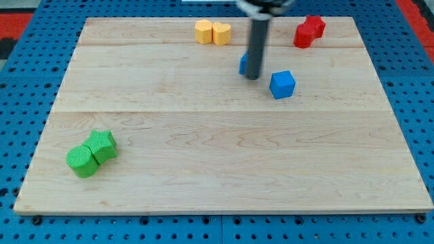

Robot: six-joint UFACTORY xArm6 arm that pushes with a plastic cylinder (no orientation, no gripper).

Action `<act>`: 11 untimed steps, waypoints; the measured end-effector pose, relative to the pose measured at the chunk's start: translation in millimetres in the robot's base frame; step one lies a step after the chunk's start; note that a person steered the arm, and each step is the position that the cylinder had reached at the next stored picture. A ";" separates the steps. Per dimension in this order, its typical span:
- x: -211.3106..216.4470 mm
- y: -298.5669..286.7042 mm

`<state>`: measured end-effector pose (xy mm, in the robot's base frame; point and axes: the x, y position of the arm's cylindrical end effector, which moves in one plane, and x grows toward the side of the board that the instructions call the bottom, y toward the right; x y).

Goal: Move the blue blocks towards the right center of the board

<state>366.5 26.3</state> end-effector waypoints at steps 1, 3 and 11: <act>-1.8 -6.0; 1.1 -30.0; -57.9 -36.6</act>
<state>308.6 -10.2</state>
